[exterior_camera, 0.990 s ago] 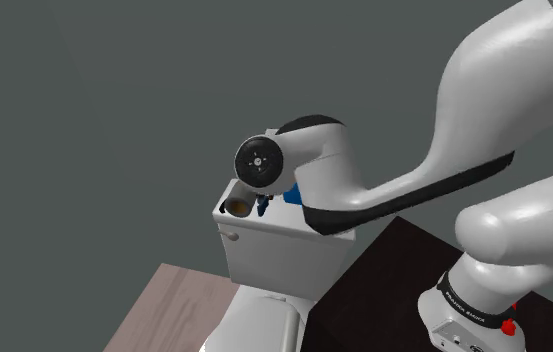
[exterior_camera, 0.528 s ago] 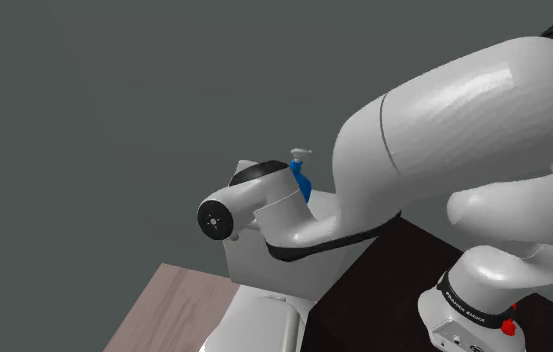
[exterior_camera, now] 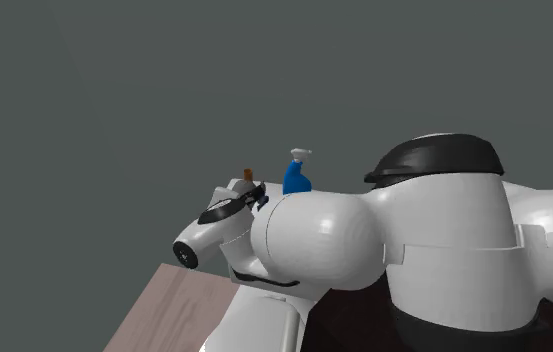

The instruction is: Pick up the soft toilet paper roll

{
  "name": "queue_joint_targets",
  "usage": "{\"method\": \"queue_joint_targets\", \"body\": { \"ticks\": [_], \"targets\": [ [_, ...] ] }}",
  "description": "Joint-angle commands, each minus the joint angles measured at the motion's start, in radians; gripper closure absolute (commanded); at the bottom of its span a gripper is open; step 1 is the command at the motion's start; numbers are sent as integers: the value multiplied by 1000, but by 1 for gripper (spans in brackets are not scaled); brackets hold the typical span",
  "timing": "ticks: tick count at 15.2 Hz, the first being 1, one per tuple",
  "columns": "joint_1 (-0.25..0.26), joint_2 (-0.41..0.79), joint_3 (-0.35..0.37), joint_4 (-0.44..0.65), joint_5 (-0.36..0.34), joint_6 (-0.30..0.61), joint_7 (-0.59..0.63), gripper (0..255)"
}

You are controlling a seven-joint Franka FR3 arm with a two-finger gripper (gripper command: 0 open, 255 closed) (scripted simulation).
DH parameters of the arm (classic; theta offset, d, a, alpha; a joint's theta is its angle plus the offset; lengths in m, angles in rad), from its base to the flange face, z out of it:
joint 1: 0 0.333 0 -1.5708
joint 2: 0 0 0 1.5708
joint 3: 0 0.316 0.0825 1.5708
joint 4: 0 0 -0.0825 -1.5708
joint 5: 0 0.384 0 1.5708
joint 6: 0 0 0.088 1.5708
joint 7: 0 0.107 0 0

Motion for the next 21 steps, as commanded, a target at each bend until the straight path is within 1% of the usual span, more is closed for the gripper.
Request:
{"method": "queue_joint_targets", "body": {
  "ticks": [1,2,9,12,13,21],
  "targets": [
    [-71,-109,22,115,19,-37,16,0],
    [-102,-158,30,175,27,-62,22,0],
    [-134,-227,66,228,48,-62,53,0],
    [-137,-233,69,233,50,-62,55,0],
    [-136,-232,69,232,50,-62,55,255],
    [-135,-231,69,231,50,-62,55,255]
  ]
}}
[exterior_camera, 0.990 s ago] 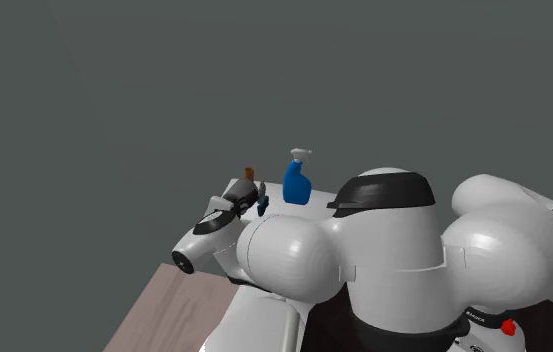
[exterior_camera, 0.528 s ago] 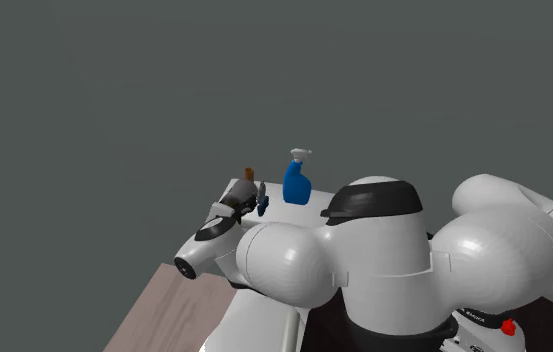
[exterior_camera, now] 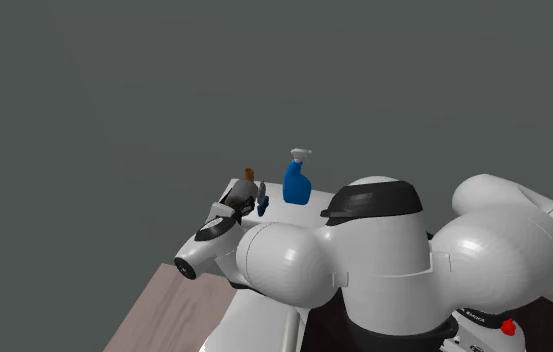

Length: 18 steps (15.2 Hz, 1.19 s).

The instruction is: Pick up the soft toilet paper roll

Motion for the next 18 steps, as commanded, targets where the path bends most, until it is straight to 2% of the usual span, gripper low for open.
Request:
{"method": "queue_joint_targets", "body": {
  "ticks": [1,18],
  "targets": [
    [-1,-1,1,2,0,0,0,255],
    [68,145,-81,-101,-46,-6,-70,255]
  ]
}}
